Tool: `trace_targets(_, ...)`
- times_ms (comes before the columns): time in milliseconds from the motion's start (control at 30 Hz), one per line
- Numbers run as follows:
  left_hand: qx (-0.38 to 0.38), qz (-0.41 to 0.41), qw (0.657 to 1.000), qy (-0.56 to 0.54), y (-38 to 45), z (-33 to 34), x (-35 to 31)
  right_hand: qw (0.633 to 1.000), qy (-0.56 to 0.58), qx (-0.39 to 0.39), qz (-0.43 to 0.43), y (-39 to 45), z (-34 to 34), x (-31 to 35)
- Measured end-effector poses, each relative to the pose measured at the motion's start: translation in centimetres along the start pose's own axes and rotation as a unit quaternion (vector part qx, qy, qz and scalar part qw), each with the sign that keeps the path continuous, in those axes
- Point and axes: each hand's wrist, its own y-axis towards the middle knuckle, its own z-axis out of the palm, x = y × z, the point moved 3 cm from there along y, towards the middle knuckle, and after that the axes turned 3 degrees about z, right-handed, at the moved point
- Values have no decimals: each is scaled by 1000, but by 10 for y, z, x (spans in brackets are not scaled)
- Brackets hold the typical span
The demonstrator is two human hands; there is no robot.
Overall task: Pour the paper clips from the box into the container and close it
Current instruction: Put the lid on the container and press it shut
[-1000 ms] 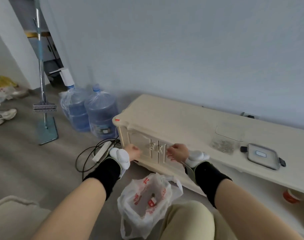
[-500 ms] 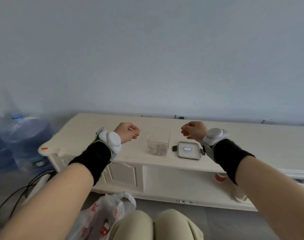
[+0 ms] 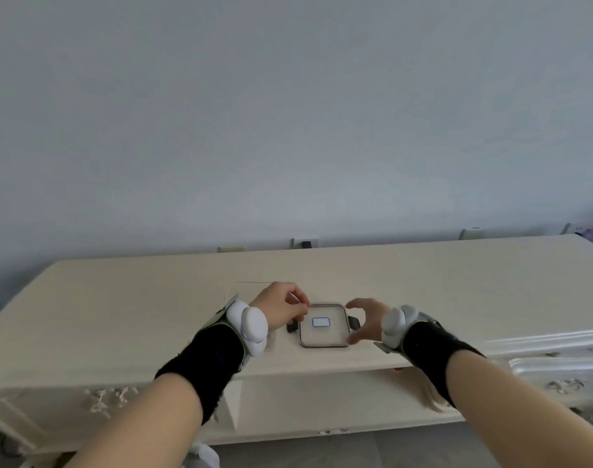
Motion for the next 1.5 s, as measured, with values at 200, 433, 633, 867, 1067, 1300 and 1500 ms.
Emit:
trace_targets(200,-8,34,999,-30,23,4,17,994,-79,4,-74,55,20,6)
trace_targets(433,-12,24,997,-78,39,3,32,989,-119,35,-85,85,34,3)
trace_targets(633,3,29,997,-76,37,9,33,992,-70,-1,-100,72,34,8)
trace_targets(867,-32,6,995,-90,25,-16,24,987,-74,-65,-130,30,-19,35)
trace_targets(1067,-138,-35,973,-181,8,-54,29,977,-46,-72,-194,-13,-62,88)
trace_targets(1300,-132,-48,940,-311,-18,-76,32,961,-70,-49,-262,-34,-49,152)
trace_targets(1500,-195,-44,937,-288,-22,-99,57,958,-96,-69,-260,-21,-28,170)
